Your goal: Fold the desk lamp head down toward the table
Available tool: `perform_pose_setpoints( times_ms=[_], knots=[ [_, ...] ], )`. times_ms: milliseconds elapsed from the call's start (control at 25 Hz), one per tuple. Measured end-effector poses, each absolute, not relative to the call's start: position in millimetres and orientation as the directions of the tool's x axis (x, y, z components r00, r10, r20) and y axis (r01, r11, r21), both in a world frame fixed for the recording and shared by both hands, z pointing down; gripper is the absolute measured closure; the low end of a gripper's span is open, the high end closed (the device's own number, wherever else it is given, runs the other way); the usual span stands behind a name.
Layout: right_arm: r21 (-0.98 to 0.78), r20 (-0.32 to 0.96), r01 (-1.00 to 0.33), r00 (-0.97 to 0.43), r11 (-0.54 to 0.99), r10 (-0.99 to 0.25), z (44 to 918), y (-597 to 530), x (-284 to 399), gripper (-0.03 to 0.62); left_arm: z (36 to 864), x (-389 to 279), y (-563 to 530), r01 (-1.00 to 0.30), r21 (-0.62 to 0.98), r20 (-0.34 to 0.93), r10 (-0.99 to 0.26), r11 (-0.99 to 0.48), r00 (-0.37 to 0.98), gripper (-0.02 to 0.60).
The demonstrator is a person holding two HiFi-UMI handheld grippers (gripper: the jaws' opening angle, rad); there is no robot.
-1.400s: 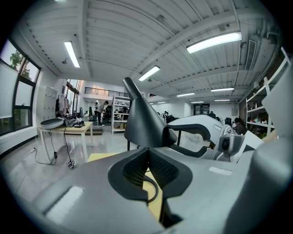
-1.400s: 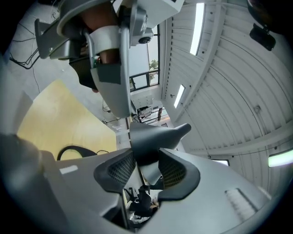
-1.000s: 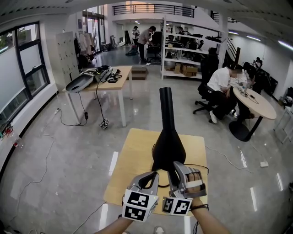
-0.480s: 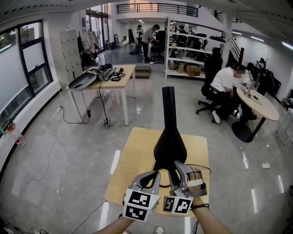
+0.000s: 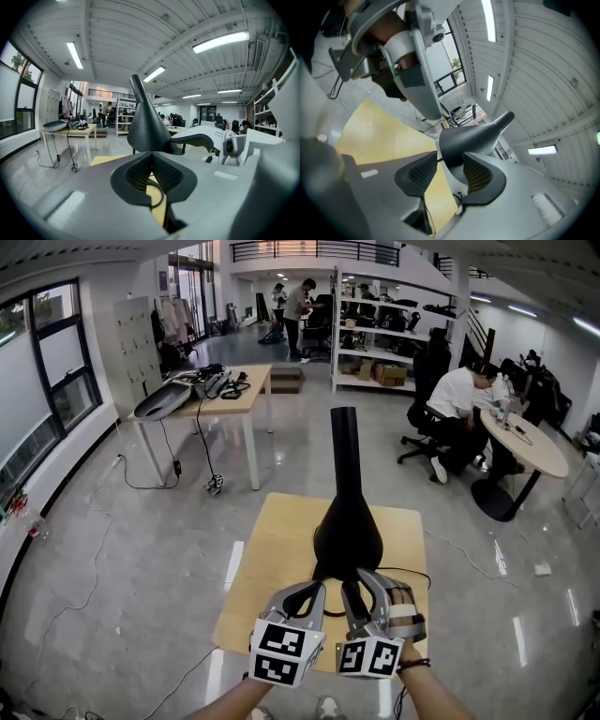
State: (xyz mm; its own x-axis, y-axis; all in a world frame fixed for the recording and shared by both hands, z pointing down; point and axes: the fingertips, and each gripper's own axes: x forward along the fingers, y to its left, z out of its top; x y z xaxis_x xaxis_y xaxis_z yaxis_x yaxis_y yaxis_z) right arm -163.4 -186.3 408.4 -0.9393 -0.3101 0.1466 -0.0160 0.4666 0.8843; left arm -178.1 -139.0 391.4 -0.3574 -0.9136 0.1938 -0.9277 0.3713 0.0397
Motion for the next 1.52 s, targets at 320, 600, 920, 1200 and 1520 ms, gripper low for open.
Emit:
perform_pose_setpoints(
  times_ms=[320, 600, 920, 1200, 1520],
  knots=[
    [0.607, 0.213, -0.089, -0.939, 0.79, -0.269, 395, -175, -142, 0.473, 385, -177, -133, -0.924, 0.048, 0.185, -0.913, 0.378, -0.364, 0.568],
    [0.34, 0.184, -0.136, -0.961, 0.931, -0.208, 381, -165, -132, 0.505, 381, -174, -127, -0.921, 0.05, 0.175, -0.911, 0.386, -0.373, 0.568],
    [0.123, 0.157, -0.154, -0.972, 0.98, -0.173, 371, -158, -124, 0.562, 381, -171, -128, -0.922, 0.044, 0.157, -0.914, 0.385, -0.374, 0.567],
    [0.049, 0.146, -0.149, -0.977, 0.988, -0.154, 369, -155, -122, 0.589, 377, -164, -130, -0.926, 0.033, 0.143, -0.918, 0.377, -0.369, 0.566],
    [0.008, 0.157, -0.123, -0.98, 0.992, -0.123, 371, -152, -123, 0.589, 376, -159, -130, -0.928, 0.02, 0.138, -0.921, 0.371, -0.365, 0.567]
  ],
)
